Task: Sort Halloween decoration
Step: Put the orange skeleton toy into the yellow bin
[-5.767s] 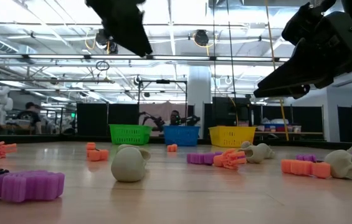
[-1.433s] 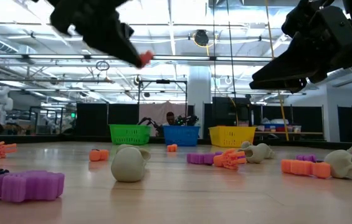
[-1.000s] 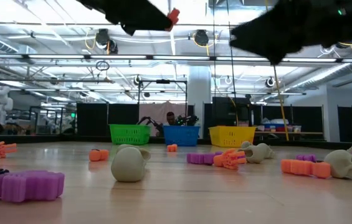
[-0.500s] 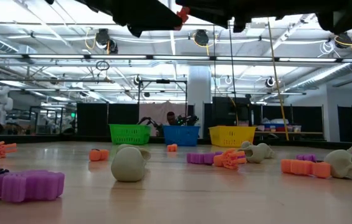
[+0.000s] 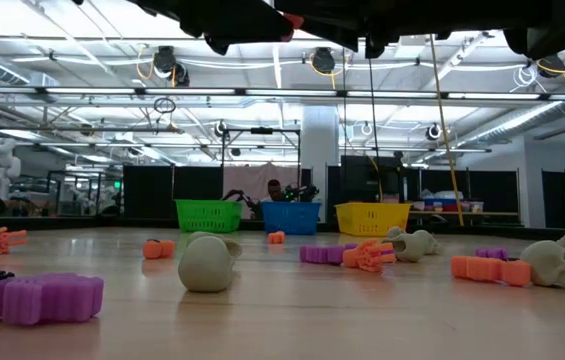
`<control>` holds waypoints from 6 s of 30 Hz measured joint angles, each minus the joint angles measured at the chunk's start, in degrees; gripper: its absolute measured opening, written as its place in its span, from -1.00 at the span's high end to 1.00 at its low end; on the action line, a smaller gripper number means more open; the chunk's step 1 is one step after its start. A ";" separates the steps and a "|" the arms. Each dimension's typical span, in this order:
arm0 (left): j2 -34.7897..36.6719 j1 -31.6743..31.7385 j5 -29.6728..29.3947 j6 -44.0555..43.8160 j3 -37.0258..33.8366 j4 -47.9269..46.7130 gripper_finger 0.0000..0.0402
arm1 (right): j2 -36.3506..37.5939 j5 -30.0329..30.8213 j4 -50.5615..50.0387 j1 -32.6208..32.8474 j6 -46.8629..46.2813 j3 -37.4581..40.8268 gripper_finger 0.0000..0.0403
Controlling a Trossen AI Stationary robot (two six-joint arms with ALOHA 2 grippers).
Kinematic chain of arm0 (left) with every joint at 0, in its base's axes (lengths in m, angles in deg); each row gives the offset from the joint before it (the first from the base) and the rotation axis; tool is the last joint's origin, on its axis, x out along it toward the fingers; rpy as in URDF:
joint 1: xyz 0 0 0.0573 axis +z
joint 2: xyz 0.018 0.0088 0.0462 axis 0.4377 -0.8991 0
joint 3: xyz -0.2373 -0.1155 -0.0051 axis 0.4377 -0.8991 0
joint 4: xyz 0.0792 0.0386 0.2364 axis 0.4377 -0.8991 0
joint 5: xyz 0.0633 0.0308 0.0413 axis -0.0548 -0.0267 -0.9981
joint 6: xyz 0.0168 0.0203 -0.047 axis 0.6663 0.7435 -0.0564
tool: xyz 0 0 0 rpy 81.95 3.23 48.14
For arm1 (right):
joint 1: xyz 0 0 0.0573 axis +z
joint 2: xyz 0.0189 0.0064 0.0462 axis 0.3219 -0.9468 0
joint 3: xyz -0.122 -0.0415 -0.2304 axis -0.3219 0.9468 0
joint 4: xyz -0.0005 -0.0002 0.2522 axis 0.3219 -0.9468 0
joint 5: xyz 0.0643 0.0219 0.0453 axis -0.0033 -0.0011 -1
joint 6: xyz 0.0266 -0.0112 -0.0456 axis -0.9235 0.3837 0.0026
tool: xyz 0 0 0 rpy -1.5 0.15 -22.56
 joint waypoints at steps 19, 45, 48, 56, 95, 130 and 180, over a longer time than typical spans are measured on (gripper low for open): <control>0.00 0.00 0.00 0.04 0.00 -0.19 0.81 | 0.02 0.08 0.08 0.00 0.26 0.05 0.84; 3.00 -2.18 -9.06 -0.70 -0.04 -8.35 -0.44 | 3.19 0.30 -2.19 1.92 0.16 0.07 0.83; 3.25 -2.29 -9.45 -2.20 -0.02 -9.08 -0.44 | 6.16 0.32 -4.90 2.82 0.92 0.07 0.83; 3.19 -3.05 -9.63 -10.47 -0.04 -17.07 -0.40 | 18.44 0.25 -25.13 4.25 -0.42 0.07 0.83; 3.15 -4.94 -2.93 -3.37 -0.04 -5.28 0.74 | 28.13 0.02 -39.38 4.98 -12.65 10.60 0.83; 3.15 -4.98 -2.45 -4.95 -0.04 -5.68 0.74 | 28.11 0.11 -46.29 4.98 20.59 10.58 0.83; 3.13 -4.98 -3.55 -5.06 -0.04 -6.51 0.74 | 28.14 11.67 -24.06 2.87 -18.74 10.17 0.83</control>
